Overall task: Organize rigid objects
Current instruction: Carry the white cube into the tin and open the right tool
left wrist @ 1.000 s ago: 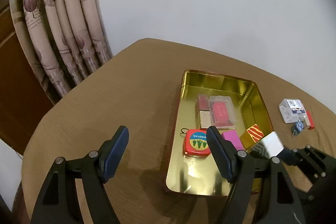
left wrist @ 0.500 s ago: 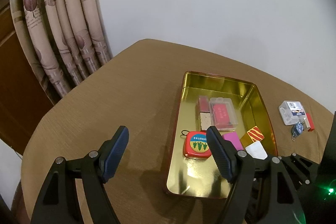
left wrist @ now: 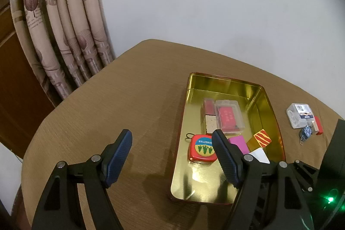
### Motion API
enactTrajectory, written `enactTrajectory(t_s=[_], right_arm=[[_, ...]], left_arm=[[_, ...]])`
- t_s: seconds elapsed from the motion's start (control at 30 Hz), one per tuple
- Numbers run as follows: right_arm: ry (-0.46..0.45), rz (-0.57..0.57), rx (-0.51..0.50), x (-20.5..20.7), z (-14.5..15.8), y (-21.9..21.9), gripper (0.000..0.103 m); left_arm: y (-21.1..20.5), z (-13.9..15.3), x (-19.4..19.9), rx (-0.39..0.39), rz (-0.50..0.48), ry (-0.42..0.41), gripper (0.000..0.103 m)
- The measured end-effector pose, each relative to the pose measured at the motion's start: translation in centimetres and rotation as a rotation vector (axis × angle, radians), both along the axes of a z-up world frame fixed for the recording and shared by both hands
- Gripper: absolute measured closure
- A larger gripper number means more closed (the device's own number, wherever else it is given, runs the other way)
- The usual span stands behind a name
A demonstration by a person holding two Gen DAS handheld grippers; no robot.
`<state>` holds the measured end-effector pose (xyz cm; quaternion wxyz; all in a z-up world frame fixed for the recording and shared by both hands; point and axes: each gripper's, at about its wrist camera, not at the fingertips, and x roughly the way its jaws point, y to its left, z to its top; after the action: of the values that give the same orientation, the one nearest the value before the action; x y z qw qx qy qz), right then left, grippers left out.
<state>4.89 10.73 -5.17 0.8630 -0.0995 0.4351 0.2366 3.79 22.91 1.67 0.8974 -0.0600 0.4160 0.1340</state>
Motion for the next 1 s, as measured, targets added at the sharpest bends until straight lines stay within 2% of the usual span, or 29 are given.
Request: enactTrajectory(t_s=[0.2,0.33,0.47,0.77,1.0], right_arm=[[0.002,-0.009,0.000,0.2,0.0,-0.1,0.071],[0.005,-0.025,0.005,0.4,0.1,-0.4,0.062],[-0.004,-0.029,0.015,0.1,0.5,-0.8,0.059],[-0.031,-0.042,0.063,-0.4,2.5,-2.3,0.058],[-0.059,-0.120,0.067,-0.2,3.4,-6.4,0.058]], left_arm=[[0.1,0.1,0.0,-0.003,-0.008,0.001,0.030],[0.1,0.0,0.0,-0.001,-0.006,0.000,0.029],[0.0,0.0,0.0,0.003,-0.006,0.001,0.029],[-0.5,-0.1,0.1,0.011,-0.016,0.003,0.029],[-0.8,-0.2,0.1,0.019,-0.027,0.007,0.029]])
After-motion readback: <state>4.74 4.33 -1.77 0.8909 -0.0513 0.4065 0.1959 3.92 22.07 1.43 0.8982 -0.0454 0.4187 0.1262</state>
